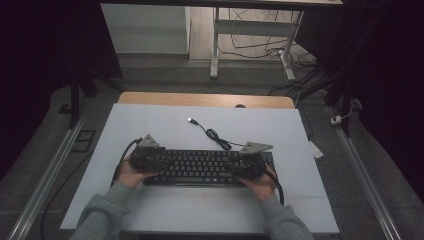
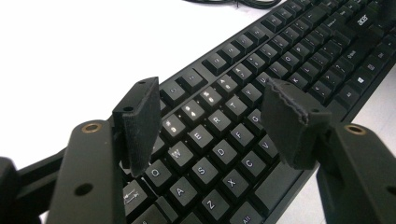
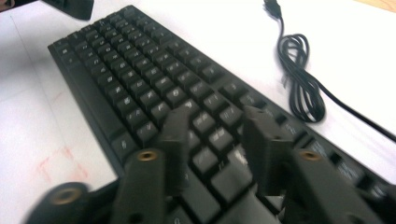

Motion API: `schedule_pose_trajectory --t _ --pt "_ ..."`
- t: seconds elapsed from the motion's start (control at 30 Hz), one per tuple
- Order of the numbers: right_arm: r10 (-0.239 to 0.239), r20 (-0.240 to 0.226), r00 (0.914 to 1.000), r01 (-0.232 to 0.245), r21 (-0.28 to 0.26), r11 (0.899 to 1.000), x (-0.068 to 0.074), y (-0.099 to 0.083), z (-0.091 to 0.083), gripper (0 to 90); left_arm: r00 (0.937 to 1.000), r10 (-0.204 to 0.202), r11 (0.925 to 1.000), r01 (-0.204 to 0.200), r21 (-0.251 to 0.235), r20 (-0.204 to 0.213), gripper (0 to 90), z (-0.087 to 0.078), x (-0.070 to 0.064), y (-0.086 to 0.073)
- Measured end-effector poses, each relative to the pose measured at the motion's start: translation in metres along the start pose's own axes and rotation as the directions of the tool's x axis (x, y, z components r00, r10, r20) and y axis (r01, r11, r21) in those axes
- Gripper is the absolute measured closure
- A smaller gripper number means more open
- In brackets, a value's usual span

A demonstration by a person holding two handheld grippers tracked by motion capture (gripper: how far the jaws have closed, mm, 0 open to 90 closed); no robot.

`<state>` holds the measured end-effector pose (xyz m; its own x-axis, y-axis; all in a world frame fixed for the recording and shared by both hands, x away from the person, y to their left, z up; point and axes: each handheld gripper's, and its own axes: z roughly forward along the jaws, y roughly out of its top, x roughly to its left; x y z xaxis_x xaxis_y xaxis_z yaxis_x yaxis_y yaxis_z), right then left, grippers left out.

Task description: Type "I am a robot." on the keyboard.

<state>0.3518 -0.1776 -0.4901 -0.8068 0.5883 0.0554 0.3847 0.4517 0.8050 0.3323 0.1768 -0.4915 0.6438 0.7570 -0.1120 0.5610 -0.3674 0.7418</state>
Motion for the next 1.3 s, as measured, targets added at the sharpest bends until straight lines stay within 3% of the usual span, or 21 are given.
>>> schedule_pose_trajectory --t 0.17,0.43,0.77,0.93,1.17,1.3 --pt "0.004 0.015 0.9999 -0.004 -0.023 1.000 0.000 -0.009 -0.012 50.8 1.0000 0.002 1.0000 -0.002 -0.005 -0.005 38.1 0.000 -0.001 0.000" --pt "0.008 0.023 0.9997 -0.008 -0.027 1.000 0.001 -0.020 -0.026 48.9 0.9999 0.011 0.9999 -0.011 0.005 -0.008 38.2 0.003 -0.002 0.001" --pt "0.005 0.035 0.9994 -0.004 -0.029 1.000 -0.001 -0.023 -0.028 48.4 0.9993 0.037 0.9993 -0.037 0.001 -0.010 43.5 0.008 -0.007 0.003" --pt "0.002 0.040 0.9992 -0.001 -0.020 1.000 0.000 -0.023 -0.027 48.2 0.9989 0.045 0.9990 -0.045 -0.002 -0.014 55.2 0.013 -0.010 0.004" --pt "0.001 0.038 0.9993 0.000 -0.011 1.000 -0.001 -0.023 -0.025 48.1 0.9968 0.079 0.9966 -0.079 0.020 0.011 85.8 0.022 -0.015 0.006" --pt "-0.003 0.036 0.9994 0.003 -0.002 1.000 0.000 -0.023 -0.023 48.0 0.9948 0.100 0.9938 -0.101 0.047 0.019 88.8 0.029 -0.019 0.008"
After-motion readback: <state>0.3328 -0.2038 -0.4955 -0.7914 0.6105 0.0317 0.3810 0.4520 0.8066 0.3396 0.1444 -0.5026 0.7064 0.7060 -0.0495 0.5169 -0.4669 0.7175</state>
